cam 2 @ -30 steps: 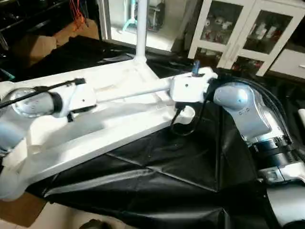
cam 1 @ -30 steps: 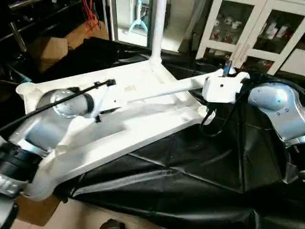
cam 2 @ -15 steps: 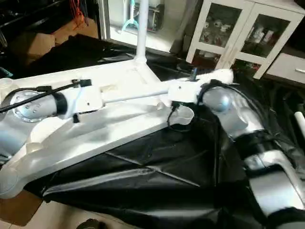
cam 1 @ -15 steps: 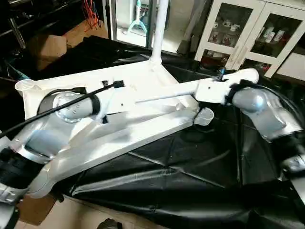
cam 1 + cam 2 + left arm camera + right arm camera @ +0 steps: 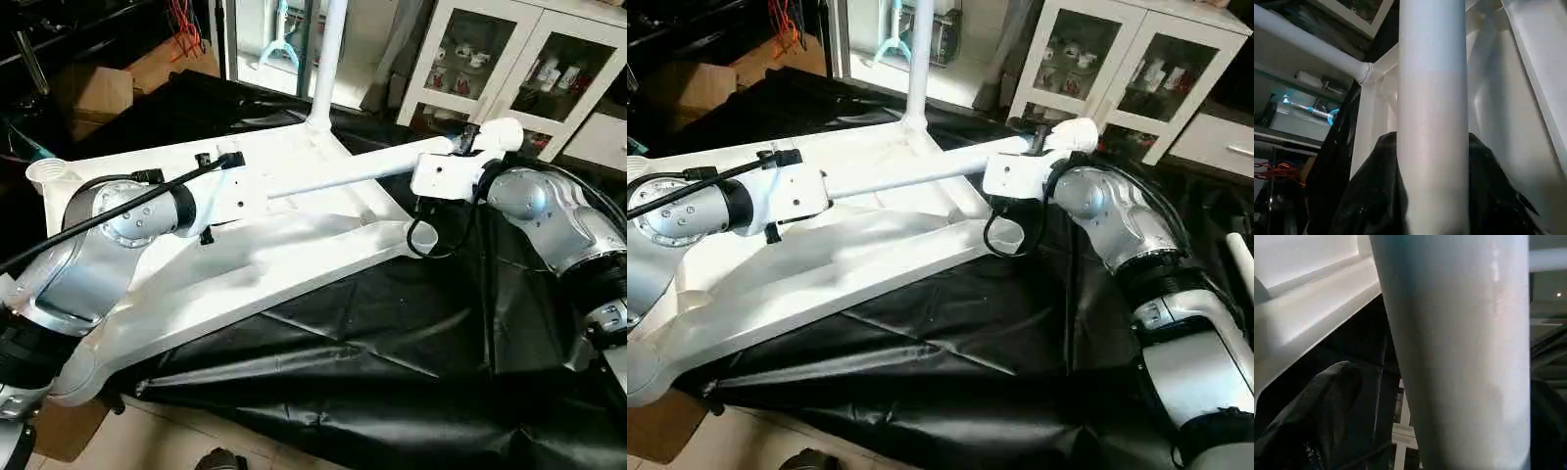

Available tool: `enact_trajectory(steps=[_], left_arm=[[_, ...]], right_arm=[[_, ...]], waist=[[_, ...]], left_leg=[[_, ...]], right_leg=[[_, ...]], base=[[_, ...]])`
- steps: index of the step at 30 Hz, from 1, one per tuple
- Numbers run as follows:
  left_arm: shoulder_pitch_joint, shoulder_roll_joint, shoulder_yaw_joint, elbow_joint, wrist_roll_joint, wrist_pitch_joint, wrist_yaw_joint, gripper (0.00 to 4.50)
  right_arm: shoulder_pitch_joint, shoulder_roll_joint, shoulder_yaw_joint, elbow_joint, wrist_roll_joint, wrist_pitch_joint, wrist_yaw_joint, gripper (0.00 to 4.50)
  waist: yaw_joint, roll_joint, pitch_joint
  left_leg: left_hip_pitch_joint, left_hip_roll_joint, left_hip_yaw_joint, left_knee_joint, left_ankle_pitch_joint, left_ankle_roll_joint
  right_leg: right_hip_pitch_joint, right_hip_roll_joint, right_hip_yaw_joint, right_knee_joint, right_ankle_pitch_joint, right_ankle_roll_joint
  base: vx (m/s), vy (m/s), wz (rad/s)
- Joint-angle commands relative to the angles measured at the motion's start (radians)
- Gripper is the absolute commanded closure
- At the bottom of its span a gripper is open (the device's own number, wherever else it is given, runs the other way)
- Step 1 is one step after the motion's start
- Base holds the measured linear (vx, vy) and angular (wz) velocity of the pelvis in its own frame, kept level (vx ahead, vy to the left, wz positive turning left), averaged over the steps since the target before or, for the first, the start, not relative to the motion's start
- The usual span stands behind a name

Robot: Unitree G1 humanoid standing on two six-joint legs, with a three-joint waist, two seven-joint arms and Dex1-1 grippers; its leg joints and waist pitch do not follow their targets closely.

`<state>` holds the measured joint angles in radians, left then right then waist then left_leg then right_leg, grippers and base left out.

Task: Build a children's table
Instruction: Insert table leg to table base

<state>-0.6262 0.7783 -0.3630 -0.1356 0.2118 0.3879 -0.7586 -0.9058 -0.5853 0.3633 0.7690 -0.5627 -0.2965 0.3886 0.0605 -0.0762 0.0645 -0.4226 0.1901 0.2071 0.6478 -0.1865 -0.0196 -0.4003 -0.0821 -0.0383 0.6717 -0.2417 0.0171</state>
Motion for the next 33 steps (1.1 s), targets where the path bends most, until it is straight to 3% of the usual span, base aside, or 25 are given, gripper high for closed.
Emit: enact_trajectory(steps=[1, 25, 26, 27, 28, 33], left_arm=[[-0.002, 0.000, 0.020, -0.024, 0.004, 0.004, 0.005, 3.12], [-0.002, 0.000, 0.020, -0.024, 0.004, 0.004, 0.005, 3.12], [0.002, -0.002, 0.028, -0.021, 0.011, 0.003, 0.006, 3.12], [-0.009, 0.016, 0.044, 0.002, 0.023, -0.011, 0.002, 3.12], [-0.016, 0.027, 0.051, 0.015, 0.029, -0.018, 0.000, 3.12], [-0.025, 0.031, 0.054, 0.024, 0.034, -0.021, 0.001, 3.12]], right_arm=[[-0.013, -0.016, -0.002, 0.014, -0.008, -0.002, 0.001, 0.00], [-0.013, -0.016, -0.002, 0.014, -0.008, -0.002, 0.001, 0.00], [-0.017, -0.016, 0.002, 0.037, -0.009, -0.015, -0.005, 0.28], [-0.012, -0.014, -0.001, 0.051, 0.007, -0.042, 0.004, 0.28], [-0.008, -0.013, -0.004, 0.057, 0.017, -0.056, 0.009, 0.37], [-0.007, -0.013, -0.005, 0.060, 0.023, -0.066, 0.016, 0.83]], waist=[[-0.001, 0.000, -0.087], [0.000, 0.000, -0.088], [0.000, 0.001, -0.088], [0.002, 0.007, -0.088], [0.000, 0.002, -0.087], [-0.001, 0.000, -0.088]], left_leg=[[0.042, 0.035, -0.016, -0.059, 0.076, 0.005], [0.043, 0.036, -0.015, -0.059, 0.074, 0.005], [0.043, 0.036, -0.015, -0.059, 0.074, 0.005], [0.044, 0.036, -0.016, -0.059, 0.071, 0.003], [0.042, 0.035, -0.015, -0.058, 0.061, 0.004], [0.044, 0.036, -0.015, -0.059, 0.065, 0.005]], right_leg=[[0.053, -0.041, 0.038, -0.041, 0.261, -0.256], [0.052, -0.040, 0.038, -0.041, 0.259, -0.258], [0.052, -0.040, 0.038, -0.041, 0.259, -0.258], [0.051, -0.041, 0.038, -0.041, 0.259, -0.259], [0.051, -0.040, 0.038, -0.043, 0.250, -0.259], [0.051, -0.039, 0.037, -0.041, 0.256, -0.260]], base=[[0.000, 0.000, 0.00], [0.000, 0.000, 0.00], [0.000, 0.000, 0.00], [0.000, 0.000, 0.00], [0.000, 0.000, 0.00], [0.000, 0.000, 0.00]])
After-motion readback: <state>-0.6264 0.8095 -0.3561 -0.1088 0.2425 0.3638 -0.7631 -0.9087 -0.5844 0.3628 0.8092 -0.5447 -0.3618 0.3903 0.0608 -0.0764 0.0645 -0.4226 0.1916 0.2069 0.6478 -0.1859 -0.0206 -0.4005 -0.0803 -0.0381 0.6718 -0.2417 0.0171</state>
